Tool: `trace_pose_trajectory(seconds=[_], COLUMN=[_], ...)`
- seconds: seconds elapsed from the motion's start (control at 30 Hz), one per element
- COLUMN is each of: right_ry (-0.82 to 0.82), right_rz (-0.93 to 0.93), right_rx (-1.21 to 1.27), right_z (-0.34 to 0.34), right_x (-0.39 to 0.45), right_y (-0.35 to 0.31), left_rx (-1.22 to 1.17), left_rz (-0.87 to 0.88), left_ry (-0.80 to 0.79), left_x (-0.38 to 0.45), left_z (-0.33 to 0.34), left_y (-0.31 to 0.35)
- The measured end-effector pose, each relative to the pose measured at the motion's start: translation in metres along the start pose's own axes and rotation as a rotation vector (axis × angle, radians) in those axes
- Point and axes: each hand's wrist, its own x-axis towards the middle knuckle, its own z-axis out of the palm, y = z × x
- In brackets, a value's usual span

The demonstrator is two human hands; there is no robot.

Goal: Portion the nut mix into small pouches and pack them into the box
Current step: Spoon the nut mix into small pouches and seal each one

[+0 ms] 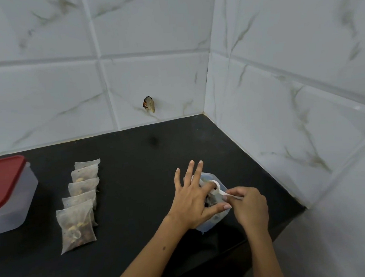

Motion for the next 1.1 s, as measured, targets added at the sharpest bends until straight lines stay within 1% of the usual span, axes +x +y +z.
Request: trace_pose_trajectory(seconds=[0.17, 0.33, 0.47, 0.57, 0.67, 0.77, 0.83, 0.93, 1.03, 1.1], right_ry=[0.026, 0.037, -0.010, -0.031, -0.019, -0.015, -0.027, -0.047, -0.043, -0.033], right_rz=[0.011, 0.016, 0.008, 0.009, 0.015, 0.014, 0.020, 0.027, 0.027, 0.020], right_rx=[-0.009, -0.016, -0.066, -0.071, -0.067, -0.067, -0.069, -0.055, -0.025, -0.011], right_z=[0.000, -0.001, -0.001, 0.001, 0.003, 0.004, 0.004, 0.004, 0.005, 0.004], right_x=[0.004, 0.008, 0.011, 0.011, 0.011, 0.011, 0.011, 0.011, 0.012, 0.013], right_y=[0.001, -0.002, -0.003, -0.005, -0.008, -0.008, -0.008, -0.006, -0.003, 0.001], left_rx=[0.049, 0.040, -0.038, -0.008, 0.006, -0.080, -0.067, 0.008, 0.066, 0.024], left_rz=[-0.007, 0.005, -0.091, -0.123, -0.166, -0.220, -0.191, -0.093, -0.080, -0.087], left_ry=[0.012, 0.089, 0.119, 0.193, 0.261, 0.182, 0.194, 0.249, 0.240, 0.250], left_x=[0.004, 0.001, -0.003, -0.001, 0.001, 0.000, -0.001, -0.002, -0.003, -0.004], left_z=[0.003, 0.004, 0.005, 0.013, 0.020, 0.015, 0.015, 0.022, 0.026, 0.028], left_y=[0.000, -0.004, -0.007, -0.009, -0.012, -0.010, -0.010, -0.012, -0.011, -0.009])
